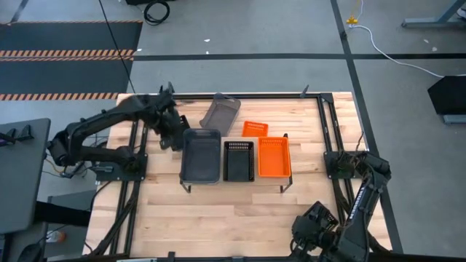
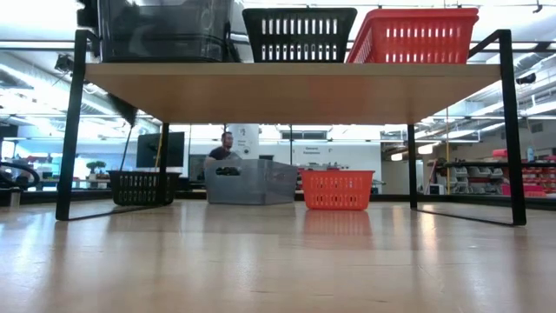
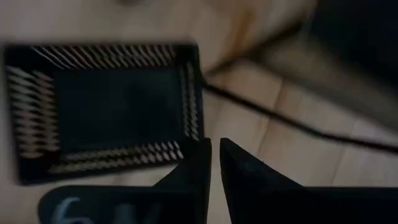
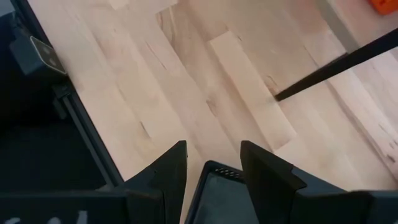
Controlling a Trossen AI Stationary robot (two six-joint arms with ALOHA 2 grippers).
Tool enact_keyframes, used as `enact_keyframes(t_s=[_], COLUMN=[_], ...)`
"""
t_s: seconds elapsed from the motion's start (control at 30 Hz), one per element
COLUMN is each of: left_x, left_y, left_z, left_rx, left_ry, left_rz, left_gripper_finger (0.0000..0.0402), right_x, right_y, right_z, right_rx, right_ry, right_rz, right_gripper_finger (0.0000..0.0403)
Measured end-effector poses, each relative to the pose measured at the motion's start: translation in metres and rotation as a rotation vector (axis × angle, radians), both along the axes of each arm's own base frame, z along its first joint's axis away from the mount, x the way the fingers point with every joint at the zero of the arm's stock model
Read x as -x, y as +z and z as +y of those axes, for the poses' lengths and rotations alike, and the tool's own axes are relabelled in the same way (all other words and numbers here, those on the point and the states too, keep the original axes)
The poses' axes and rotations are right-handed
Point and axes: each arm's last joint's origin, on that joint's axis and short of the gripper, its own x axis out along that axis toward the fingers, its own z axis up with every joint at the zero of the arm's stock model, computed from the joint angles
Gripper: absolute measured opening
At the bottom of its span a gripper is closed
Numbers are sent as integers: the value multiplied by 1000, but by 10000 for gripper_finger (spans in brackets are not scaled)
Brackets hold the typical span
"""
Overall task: Stack baskets on shelf by color
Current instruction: Stack the top black bin on top of the black bin on the shelf
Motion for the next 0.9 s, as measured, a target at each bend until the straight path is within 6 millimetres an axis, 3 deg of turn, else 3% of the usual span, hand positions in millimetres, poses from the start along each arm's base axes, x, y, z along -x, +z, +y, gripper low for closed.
enact_keyframes(t_s=[0.1,0.23,0.5,0.9], left_x=[6,7,-11,-20], left_y=[-28,-42,-40,-46], left_z=[-11,-21,-27,-40], left_rx=[48,67,-116,-156], left_ry=[-31,-83,-135,-177], left_rz=[72,103,49,24], left_gripper_finger=[41,41,42,81], right_x=[0,0,-1,-2], right_y=[0,0,0,0], right_z=[0,0,1,4], right_rx=[1,-1,-33,-66], right_ry=[1,-3,-52,-59], right_rz=[0,-1,-23,-41], right_gripper_finger=[158,158,158,158])
